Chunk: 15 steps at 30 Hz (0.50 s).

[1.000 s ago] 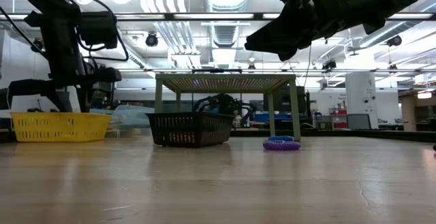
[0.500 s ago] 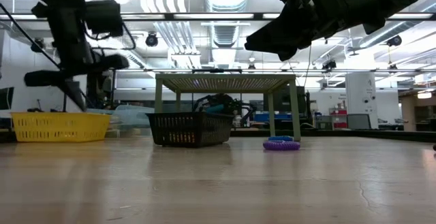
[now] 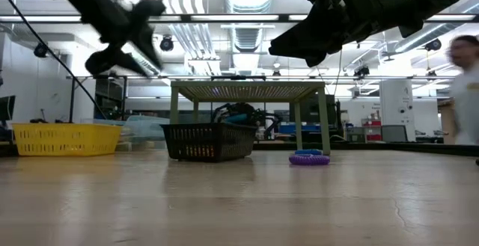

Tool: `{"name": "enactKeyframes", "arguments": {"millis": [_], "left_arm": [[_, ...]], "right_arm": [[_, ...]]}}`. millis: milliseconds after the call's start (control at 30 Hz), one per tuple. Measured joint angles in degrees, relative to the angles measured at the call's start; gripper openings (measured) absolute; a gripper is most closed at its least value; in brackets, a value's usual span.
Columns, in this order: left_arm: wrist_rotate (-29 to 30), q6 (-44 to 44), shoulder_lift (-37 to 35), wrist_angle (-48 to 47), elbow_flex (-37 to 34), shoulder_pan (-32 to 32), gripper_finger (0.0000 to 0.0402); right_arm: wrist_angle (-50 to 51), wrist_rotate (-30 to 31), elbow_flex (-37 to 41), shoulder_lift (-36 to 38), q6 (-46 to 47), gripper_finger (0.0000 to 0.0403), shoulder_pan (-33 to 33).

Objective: Pick & Place Office Desk Supplies
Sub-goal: Put the violet spring rubber band into the yellow bin

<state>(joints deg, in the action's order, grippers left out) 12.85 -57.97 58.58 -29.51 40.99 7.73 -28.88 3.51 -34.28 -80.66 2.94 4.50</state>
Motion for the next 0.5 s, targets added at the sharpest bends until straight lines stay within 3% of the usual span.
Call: {"name": "enactKeyframes", "arguments": {"millis": [133,267,367,500], "left_arm": [[1.5,17.8,0.2,12.4,0.0,-7.1,0.0147],[-1.7,39.3,0.2,20.4,0.0,-14.8,0.0145],[-1.8,43.7,0.2,21.9,0.0,-20.2,0.0145],[2.6,47.7,1.8,23.5,-0.2,-24.5,0.0145]], "right_arm": [[0.0,0.0,0.0,0.0,0.0,0.0111,0.0],[0.0,0.0,0.0,0.0,0.0,0.0112,0.0],[0.0,0.0,0.0,0.0,-0.1,0.0112,0.0],[0.0,0.0,0.0,0.0,-0.1,0.0112,0.0]]}}
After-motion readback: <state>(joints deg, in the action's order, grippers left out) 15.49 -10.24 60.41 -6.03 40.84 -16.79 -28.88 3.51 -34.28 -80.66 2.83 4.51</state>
